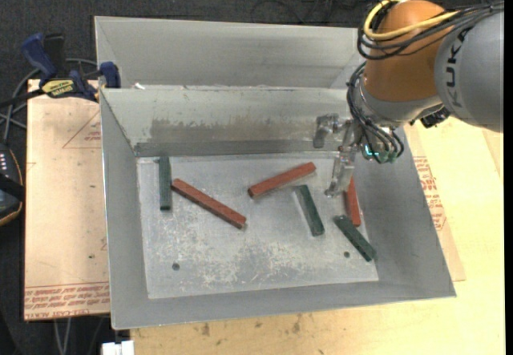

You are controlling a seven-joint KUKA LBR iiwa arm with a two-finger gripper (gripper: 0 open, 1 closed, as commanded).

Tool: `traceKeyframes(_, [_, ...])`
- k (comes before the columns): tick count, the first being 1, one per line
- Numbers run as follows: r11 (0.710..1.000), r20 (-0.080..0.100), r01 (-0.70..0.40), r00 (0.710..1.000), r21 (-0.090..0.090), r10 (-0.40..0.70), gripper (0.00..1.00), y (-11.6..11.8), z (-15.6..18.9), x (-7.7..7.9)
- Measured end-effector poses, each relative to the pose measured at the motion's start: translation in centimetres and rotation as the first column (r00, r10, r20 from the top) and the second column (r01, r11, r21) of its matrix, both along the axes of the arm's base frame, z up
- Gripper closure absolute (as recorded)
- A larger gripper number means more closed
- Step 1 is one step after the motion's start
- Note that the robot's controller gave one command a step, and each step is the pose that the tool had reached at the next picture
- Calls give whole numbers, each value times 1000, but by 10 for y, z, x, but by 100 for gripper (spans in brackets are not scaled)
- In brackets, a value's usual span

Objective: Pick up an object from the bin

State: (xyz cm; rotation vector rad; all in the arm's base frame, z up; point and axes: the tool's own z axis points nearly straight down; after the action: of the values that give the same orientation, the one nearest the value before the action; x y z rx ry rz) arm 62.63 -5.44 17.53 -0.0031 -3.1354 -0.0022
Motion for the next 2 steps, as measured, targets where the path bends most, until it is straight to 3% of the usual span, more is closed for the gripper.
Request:
traceKeyframes(1, [955, 4, -298, 955, 0, 298, 0, 15, -107, 27])
traceKeyframes(2, [955, 25, -296, 955, -6, 296, 100, 14, -98, 33])
